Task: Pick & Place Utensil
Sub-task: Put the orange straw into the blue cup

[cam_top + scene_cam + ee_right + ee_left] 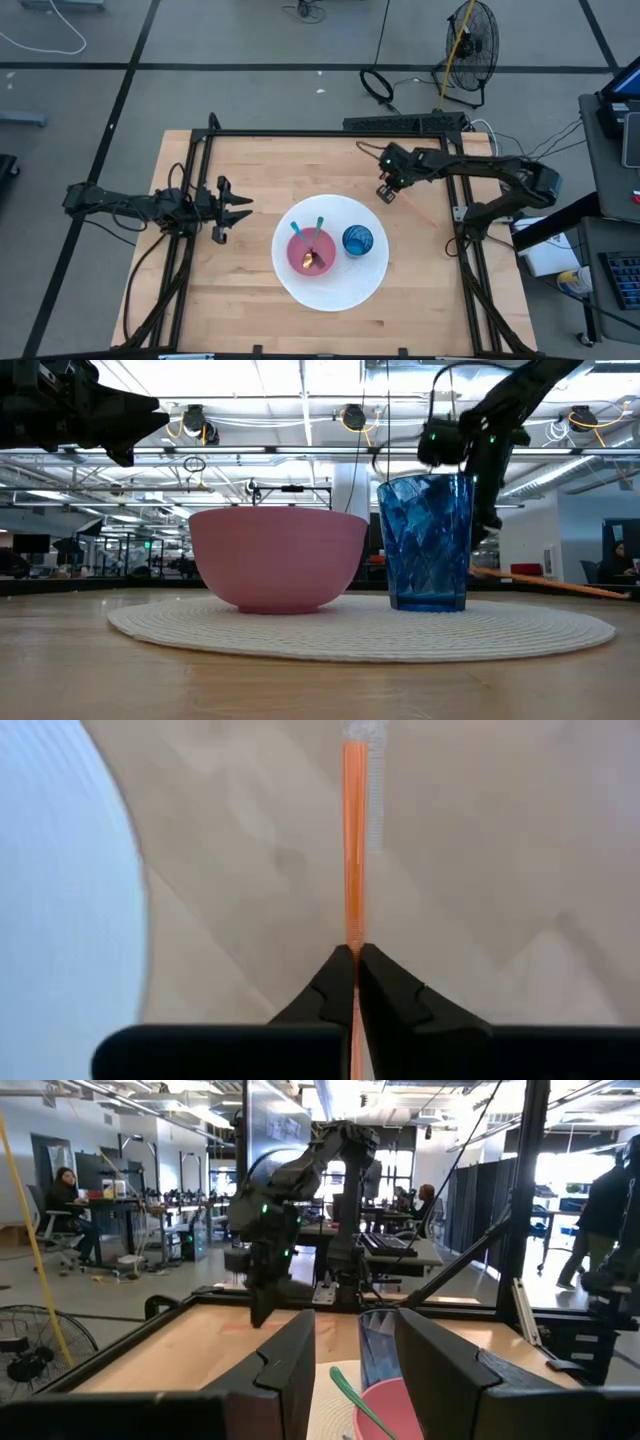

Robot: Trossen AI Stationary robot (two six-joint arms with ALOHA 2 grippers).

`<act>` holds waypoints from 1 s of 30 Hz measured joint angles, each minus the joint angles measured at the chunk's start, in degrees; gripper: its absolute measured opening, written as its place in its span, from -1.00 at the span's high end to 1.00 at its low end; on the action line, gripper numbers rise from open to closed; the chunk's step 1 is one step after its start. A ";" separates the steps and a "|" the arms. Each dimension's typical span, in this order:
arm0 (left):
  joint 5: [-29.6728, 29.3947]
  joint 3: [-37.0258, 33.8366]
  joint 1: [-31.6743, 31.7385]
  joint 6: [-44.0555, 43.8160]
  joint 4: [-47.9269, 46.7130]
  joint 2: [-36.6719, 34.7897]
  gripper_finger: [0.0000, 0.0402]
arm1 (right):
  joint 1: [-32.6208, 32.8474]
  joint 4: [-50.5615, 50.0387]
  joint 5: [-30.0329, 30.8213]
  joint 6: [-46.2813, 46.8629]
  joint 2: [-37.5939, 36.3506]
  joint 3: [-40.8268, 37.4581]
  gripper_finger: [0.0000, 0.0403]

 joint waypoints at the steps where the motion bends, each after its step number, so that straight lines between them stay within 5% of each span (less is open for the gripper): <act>1: -0.01 0.00 0.01 0.04 0.00 -0.01 0.28 | 0.00 0.54 -0.07 -0.15 -1.43 0.00 0.99; 18: -1.14 0.02 -0.02 0.39 -0.39 0.00 0.28 | 5.66 14.66 -0.30 -6.41 -25.00 0.13 0.99; 30: -1.14 0.02 -0.01 0.37 -0.39 0.00 0.28 | 10.68 19.58 -0.55 -7.33 -30.19 0.17 0.99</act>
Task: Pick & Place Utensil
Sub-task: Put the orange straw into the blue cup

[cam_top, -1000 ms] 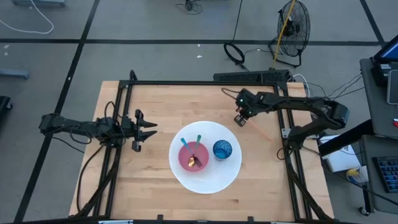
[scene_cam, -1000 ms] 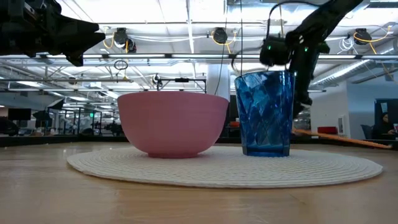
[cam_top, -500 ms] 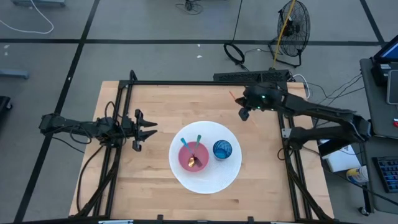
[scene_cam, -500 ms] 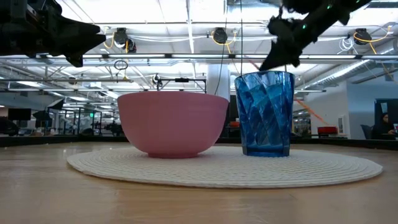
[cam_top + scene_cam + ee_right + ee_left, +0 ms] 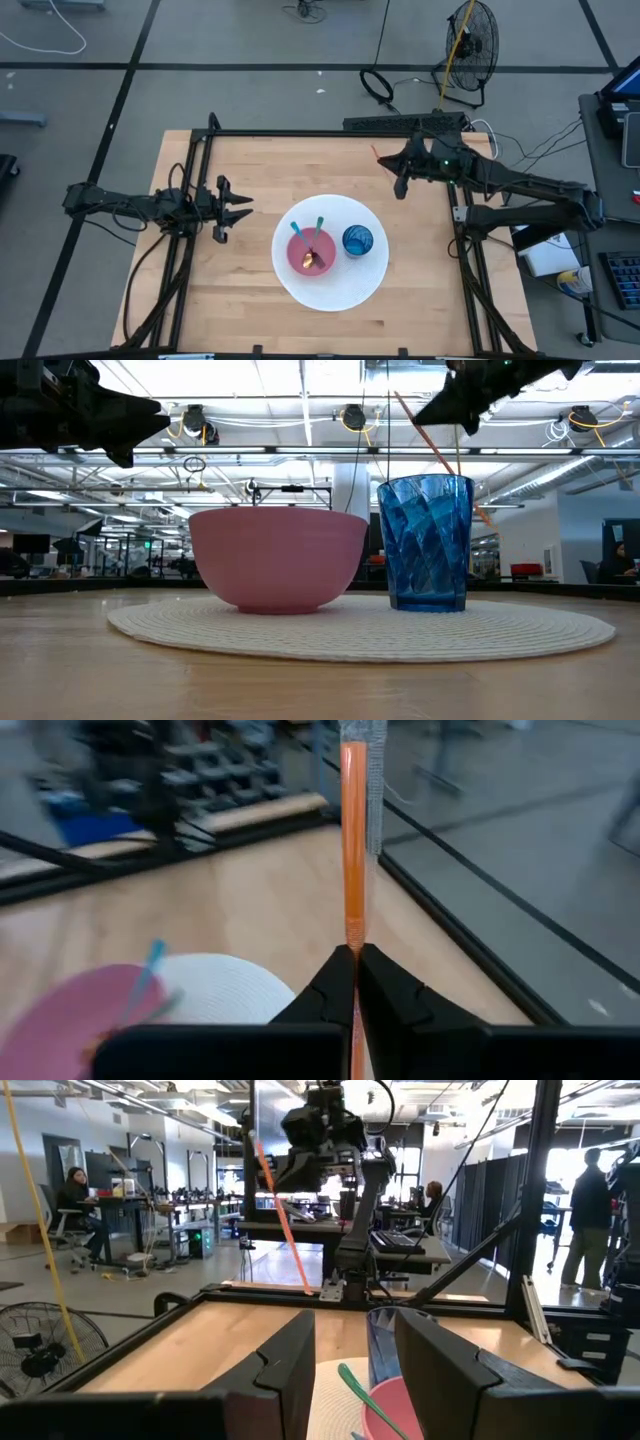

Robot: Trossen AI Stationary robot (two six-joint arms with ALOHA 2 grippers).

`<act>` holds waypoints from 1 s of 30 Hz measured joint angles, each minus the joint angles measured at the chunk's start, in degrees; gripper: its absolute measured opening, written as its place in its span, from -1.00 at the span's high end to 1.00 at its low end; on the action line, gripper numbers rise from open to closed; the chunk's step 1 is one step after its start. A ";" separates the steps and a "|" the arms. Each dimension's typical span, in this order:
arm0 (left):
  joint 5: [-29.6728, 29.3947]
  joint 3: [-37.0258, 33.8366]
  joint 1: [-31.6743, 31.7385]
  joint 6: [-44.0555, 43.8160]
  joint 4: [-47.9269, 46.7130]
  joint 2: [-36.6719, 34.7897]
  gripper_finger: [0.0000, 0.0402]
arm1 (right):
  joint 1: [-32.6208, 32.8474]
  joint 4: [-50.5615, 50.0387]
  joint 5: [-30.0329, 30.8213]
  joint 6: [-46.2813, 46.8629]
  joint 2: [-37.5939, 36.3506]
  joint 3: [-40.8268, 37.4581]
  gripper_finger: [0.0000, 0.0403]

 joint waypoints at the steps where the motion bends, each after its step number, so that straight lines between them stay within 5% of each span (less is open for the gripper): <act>1: 0.00 0.00 0.01 0.00 0.02 0.00 0.28 | 0.51 1.05 -0.68 -0.43 0.00 0.00 0.99; 17: 0.00 0.00 0.00 -0.04 0.02 -0.02 0.28 | 6.83 17.78 -16.50 -2.08 -0.02 0.00 0.99; 22: 0.00 0.00 0.01 -0.04 0.02 0.00 0.28 | 10.00 31.83 -26.37 1.93 0.39 -2.21 0.99; 30: 0.00 0.00 0.02 -0.07 0.02 0.00 0.28 | 15.50 44.95 -26.63 4.33 2.79 -9.76 0.99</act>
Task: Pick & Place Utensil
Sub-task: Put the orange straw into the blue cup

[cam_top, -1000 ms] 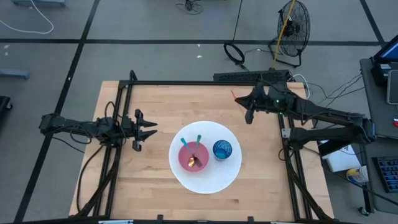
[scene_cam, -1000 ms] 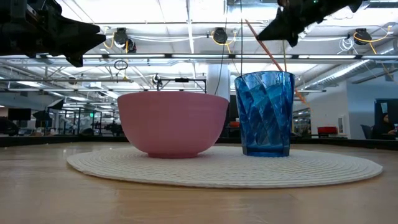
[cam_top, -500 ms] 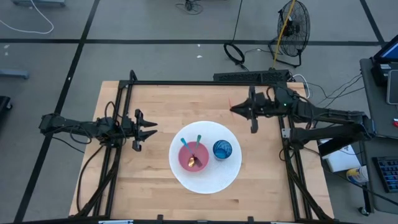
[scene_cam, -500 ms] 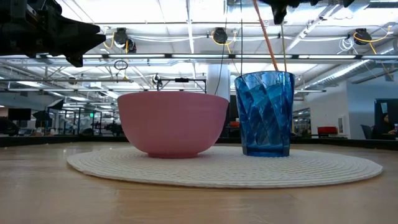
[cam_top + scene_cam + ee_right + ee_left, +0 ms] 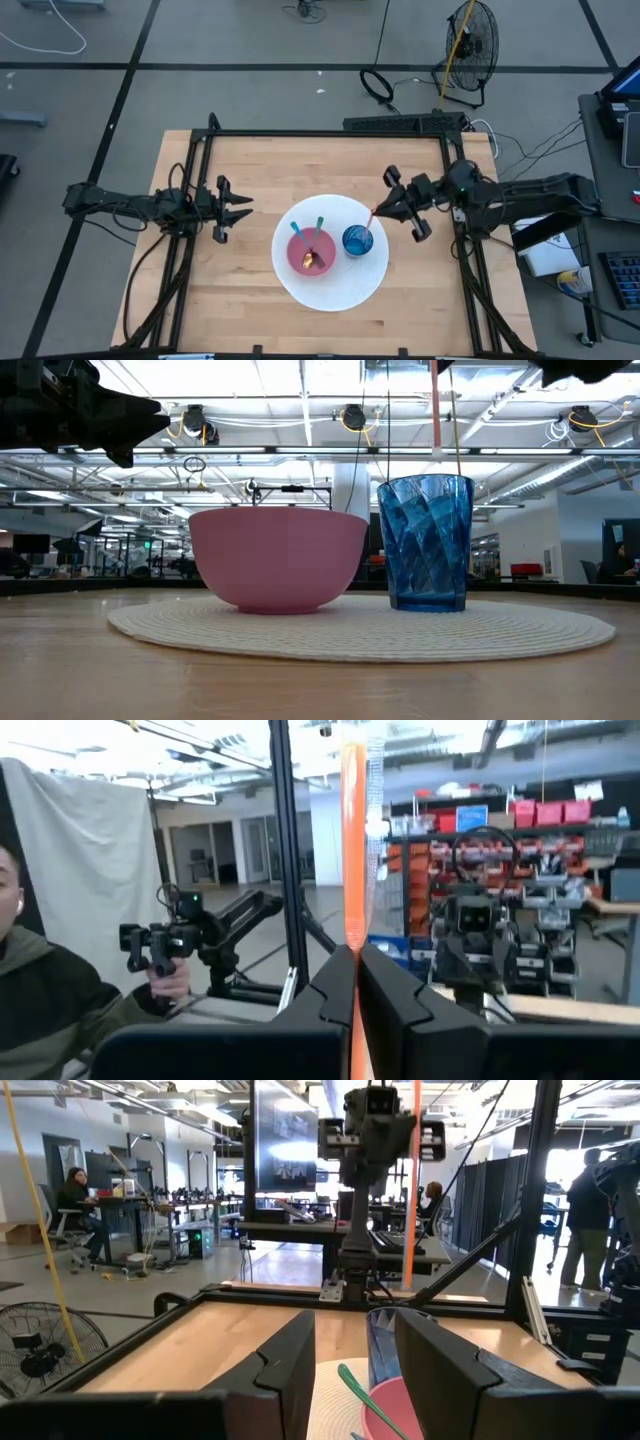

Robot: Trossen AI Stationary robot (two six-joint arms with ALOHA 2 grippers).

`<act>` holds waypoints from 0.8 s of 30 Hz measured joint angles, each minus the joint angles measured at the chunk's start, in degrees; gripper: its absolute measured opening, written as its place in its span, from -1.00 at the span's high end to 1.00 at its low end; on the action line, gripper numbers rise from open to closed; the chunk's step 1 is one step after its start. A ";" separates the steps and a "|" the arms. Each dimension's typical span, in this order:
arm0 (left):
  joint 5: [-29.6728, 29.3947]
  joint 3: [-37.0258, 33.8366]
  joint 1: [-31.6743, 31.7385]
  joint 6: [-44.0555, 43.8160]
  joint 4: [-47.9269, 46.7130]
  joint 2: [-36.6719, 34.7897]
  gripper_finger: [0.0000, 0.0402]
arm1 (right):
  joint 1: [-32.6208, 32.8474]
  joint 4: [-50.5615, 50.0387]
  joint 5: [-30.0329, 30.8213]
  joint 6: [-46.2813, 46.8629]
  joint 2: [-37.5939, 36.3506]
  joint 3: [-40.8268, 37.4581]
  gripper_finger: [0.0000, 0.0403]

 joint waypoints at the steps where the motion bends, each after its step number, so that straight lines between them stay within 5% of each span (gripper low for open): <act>1: 0.00 0.00 -0.02 -0.02 0.02 -0.02 0.28 | 0.23 2.02 0.02 0.02 0.45 -1.00 0.99; 10: 0.00 0.00 0.00 -0.02 0.01 0.00 0.28 | 0.42 10.26 3.33 -0.35 2.62 -7.80 0.99; 24: 0.00 0.00 -0.02 -0.02 0.02 -0.02 0.28 | 0.44 36.73 6.44 4.80 12.89 -19.17 0.99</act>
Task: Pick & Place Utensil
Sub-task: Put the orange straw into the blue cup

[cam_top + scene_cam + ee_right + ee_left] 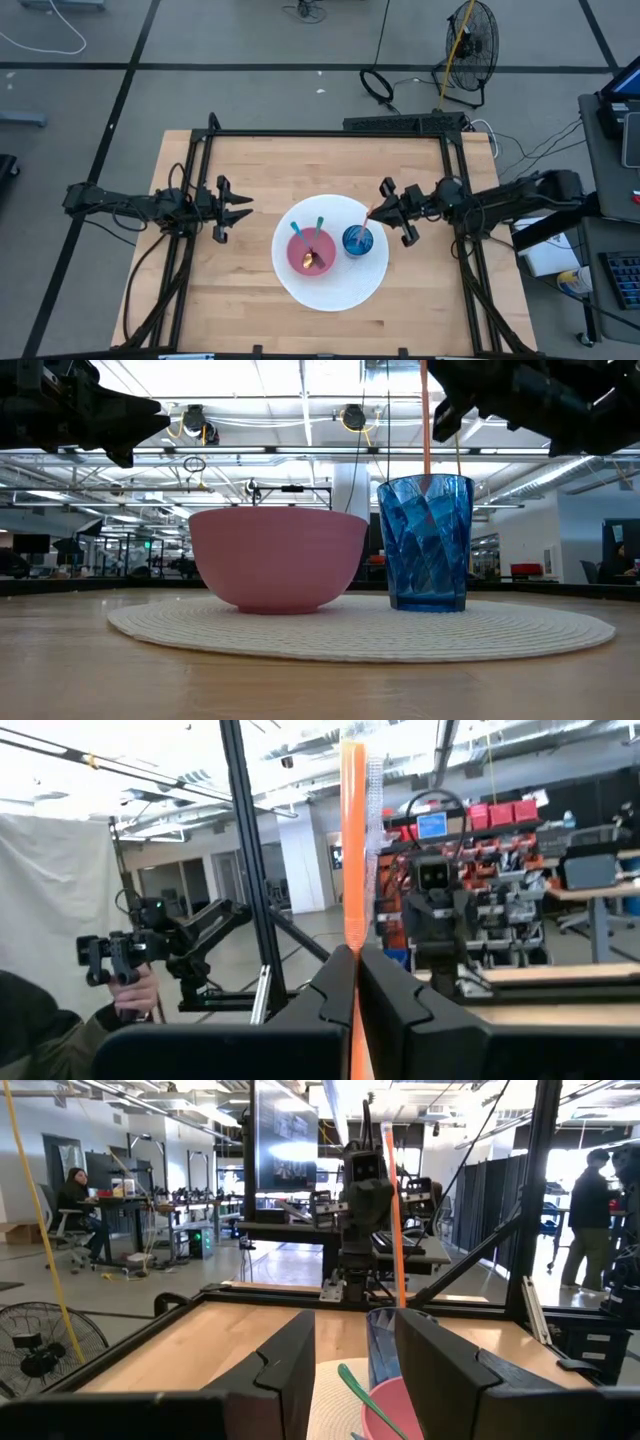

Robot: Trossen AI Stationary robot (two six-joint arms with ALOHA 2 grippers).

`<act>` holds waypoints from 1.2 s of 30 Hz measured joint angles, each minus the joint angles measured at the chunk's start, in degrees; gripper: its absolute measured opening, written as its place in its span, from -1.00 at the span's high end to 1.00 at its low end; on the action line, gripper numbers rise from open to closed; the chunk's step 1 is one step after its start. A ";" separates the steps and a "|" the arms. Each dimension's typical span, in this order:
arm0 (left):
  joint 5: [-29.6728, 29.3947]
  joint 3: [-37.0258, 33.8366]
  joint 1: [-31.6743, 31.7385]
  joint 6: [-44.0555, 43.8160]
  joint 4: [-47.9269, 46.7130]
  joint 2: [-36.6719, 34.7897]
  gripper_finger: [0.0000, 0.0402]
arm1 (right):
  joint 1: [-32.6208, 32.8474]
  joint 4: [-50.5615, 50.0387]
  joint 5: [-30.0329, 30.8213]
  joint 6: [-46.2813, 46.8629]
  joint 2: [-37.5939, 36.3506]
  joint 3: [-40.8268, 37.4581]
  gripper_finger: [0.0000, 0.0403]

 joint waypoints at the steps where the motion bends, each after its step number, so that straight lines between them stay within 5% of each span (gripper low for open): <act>1: -0.02 0.00 0.02 0.02 0.00 0.01 0.28 | 0.00 0.55 0.01 0.30 0.78 -0.13 0.99; 26: -0.01 0.00 0.02 0.02 0.00 0.01 0.28 | -0.02 2.52 2.54 -0.04 11.49 -0.12 0.98; 36: 0.00 0.00 0.01 0.02 -0.02 0.00 0.28 | -0.02 1.74 2.54 1.27 11.45 -0.12 0.78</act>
